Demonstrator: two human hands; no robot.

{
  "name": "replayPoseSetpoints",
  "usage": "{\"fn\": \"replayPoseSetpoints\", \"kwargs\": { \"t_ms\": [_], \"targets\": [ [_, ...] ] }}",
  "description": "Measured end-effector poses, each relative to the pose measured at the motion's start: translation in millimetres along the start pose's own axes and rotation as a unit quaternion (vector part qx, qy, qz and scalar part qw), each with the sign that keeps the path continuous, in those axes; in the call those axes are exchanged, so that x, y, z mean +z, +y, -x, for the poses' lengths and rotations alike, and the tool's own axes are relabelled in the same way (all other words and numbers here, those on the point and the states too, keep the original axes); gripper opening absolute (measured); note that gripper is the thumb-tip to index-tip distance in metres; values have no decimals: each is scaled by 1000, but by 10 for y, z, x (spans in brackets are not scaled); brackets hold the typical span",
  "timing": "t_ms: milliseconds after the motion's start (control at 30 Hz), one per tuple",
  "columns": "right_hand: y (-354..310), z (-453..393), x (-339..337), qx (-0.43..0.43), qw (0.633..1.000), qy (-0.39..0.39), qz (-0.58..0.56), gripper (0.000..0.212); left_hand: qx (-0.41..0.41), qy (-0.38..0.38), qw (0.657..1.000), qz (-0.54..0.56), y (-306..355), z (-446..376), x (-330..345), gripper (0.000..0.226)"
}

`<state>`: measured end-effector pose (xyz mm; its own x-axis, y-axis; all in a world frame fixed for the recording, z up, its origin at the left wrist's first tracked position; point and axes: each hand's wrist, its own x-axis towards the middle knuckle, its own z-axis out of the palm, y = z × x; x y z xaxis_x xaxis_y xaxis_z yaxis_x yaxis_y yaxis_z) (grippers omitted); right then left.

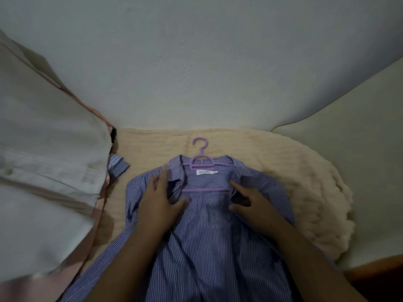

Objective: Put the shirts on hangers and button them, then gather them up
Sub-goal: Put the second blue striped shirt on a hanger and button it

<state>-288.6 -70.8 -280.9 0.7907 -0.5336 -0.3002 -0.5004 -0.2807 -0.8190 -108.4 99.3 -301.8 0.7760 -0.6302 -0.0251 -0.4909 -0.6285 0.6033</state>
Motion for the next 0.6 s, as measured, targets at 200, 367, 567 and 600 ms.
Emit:
{"fn": "replayPoseSetpoints", "kwargs": {
  "t_ms": [200, 367, 567, 600],
  "targets": [
    [-129, 287, 146, -5, 1000, 14, 4, 57, -62, 7, 996, 68, 235, 252, -81, 68],
    [-316, 297, 568, -3, 970, 166, -178, 62, -126, 25, 954, 270, 474, 446, 226, 63],
    [-168, 372, 1056, 42, 918, 239, -314, 47, -165, 33, 942, 290, 392, 659, 463, 54],
    [-170, 365, 1046, 47, 910, 246, -331, 45, -162, 43, 946, 279, 392, 644, 445, 52]
  ]
}}
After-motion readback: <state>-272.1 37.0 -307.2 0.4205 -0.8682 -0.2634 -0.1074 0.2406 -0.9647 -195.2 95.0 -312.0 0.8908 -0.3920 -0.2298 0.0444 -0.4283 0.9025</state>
